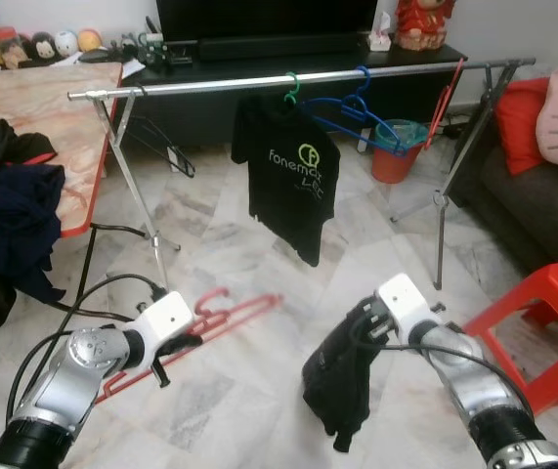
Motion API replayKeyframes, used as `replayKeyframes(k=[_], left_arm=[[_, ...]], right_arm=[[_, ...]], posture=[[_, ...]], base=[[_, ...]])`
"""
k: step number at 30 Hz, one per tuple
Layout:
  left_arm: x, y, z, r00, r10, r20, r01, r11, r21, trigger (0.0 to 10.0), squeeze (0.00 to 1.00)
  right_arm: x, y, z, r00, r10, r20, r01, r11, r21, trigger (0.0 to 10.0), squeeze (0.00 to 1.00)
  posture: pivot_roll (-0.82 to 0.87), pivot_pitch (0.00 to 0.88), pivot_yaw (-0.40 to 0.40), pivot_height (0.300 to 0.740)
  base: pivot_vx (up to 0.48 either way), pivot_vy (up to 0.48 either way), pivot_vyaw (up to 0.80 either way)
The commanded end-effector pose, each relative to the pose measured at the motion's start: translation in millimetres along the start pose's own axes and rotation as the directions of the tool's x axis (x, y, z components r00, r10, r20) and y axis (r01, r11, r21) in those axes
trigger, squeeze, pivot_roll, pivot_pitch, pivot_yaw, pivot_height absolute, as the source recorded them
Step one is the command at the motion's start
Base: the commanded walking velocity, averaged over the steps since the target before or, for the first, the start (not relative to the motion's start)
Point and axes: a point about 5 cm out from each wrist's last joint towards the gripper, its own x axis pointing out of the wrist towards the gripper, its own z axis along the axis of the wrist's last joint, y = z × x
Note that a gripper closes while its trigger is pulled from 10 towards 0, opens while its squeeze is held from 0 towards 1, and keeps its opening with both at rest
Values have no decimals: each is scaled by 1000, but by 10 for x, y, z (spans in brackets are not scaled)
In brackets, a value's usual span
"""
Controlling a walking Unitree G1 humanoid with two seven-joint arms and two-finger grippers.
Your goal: Hang hanger
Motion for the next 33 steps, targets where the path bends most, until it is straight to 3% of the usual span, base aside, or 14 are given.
replayKeyframes(k=[1, 6, 8, 20, 24, 25, 28, 33], left_arm=[[-2, -88, 78, 998, -69, 11, 69, 998, 8, 10000, 0], [2, -196, 233, 990, -134, 34, 134, 991, 23, 10000, 0], [3, -311, 364, 976, -206, 71, 205, 978, 27, 10000, 0], [25, -462, 559, 959, -264, 106, 260, 965, 44, 10000, 0], [113, -433, 615, 977, -179, 115, 175, 984, 38, 10000, 0], [167, -366, 642, 988, -94, 124, 90, 995, 37, 10000, 0], [231, -284, 721, 988, 3, 156, -5, 1000, 9, 10000, 0], [248, -274, 771, 986, 11, 165, -10, 1000, -8, 10000, 0]], right_arm=[[31, -2, 152, 999, -10, 32, 10, 1000, -11, 10000, 0], [86, 82, 294, 999, -12, 51, 13, 1000, -26, 10000, 0], [123, 170, 388, 998, 1, 67, 0, 1000, -28, 10000, 0], [183, 277, 525, 997, 12, 80, -11, 1000, -13, 10000, 0], [191, 350, 587, 995, 37, 96, -36, 999, -14, 10000, 0], [190, 362, 602, 994, 38, 100, -37, 999, -15, 10000, 0], [189, 381, 612, 994, 45, 104, -43, 999, -17, 10000, 0], [181, 386, 583, 994, 49, 97, -47, 999, -18, 10000, 0]], posture=[[-91, 0, -31, 740], [-85, 0, -33, 740], [-76, 0, -35, 740], [-71, 0, -40, 740], [-73, 0, -41, 740], [-75, 0, -42, 740], [-74, 0, -44, 740], [-76, 0, -46, 740]], base=[[0, 0, 0], [0, 0, 0], [0, 0, 0], [0, 0, 0], [0, 0, 0], [0, 0, 0], [0, 0, 0], [0, 0, 0]])
